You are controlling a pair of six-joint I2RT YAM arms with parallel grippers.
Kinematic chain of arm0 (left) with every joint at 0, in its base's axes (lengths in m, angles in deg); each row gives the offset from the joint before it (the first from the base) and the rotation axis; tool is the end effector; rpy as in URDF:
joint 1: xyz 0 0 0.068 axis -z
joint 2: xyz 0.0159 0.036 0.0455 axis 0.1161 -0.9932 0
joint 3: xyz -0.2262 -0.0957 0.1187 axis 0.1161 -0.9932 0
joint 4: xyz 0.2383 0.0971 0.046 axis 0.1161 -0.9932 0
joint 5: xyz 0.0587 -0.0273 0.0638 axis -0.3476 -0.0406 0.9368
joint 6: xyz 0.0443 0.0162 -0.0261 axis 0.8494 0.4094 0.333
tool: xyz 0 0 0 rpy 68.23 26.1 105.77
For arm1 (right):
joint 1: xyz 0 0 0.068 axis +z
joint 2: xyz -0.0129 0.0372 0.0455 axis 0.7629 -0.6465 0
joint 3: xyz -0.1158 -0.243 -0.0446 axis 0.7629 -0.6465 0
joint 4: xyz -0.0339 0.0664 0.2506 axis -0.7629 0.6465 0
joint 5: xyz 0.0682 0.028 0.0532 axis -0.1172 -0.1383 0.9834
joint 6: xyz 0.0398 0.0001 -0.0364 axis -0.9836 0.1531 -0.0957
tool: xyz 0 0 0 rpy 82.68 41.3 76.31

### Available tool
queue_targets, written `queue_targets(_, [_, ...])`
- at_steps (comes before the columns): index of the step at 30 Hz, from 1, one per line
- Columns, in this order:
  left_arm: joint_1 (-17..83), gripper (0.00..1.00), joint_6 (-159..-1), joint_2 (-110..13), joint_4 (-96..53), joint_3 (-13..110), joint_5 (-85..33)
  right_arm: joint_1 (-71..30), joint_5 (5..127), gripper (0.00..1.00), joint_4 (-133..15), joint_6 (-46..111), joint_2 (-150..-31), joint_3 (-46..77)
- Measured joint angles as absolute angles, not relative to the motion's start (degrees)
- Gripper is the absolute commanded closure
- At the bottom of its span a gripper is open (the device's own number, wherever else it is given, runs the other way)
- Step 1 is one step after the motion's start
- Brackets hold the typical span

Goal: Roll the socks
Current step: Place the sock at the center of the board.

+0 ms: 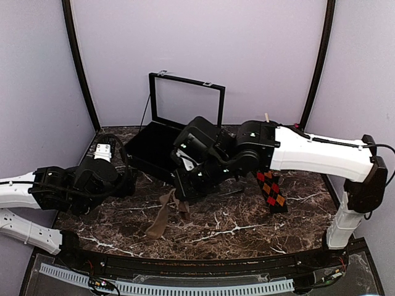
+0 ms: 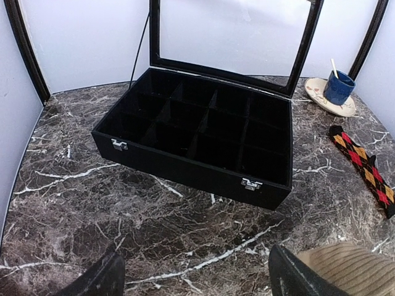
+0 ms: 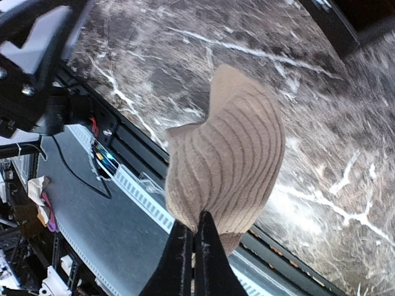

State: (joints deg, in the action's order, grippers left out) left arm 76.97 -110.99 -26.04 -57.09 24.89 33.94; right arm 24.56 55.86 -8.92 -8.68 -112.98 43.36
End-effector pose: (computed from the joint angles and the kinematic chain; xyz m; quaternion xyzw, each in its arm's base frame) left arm 0.0886 -0.1647 0.3059 0.0089 0.8300 -0.1112 0.5465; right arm 0.1086 0.3804 0.3465 -0.2052 0.9176 0.2890 0.1798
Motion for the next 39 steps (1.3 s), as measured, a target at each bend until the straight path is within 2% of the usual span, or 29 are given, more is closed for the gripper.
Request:
queue_targets(6, [77.37, 0.19, -108.84, -31.68, -53.05, 24.89, 31.69, 18.31, 61.14, 1.0, -16.55, -13.58, -99.47, 20.14])
queue_targets(10, [78.87, 0.19, -104.58, -35.13, -48.88, 24.8, 28.98, 14.31, 63.4, 1.0, -18.87, -15.87, -94.2, 10.68])
queue_targets(17, [80.97, 0.17, -94.18, -41.91, -38.87, 23.86, 16.43, 13.06, 64.62, 1.0, -19.83, -15.59, -93.92, 9.28])
queue_targets(25, [81.56, 0.18, -90.11, -48.7, -31.59, 20.95, 5.05, 11.29, 65.06, 1.0, -21.47, -15.61, -93.61, 4.89])
queue_targets(32, [81.56, 0.18, -88.93, -57.53, -25.75, 21.65, 1.79, 9.7, 65.93, 1.0, -22.01, -15.59, -93.44, 2.9])
queue_targets(39, [81.54, 0.16, -89.87, -66.47, -24.48, 25.78, 4.83, 8.06, 66.98, 1.0, -22.73, -15.3, -92.0, 1.65])
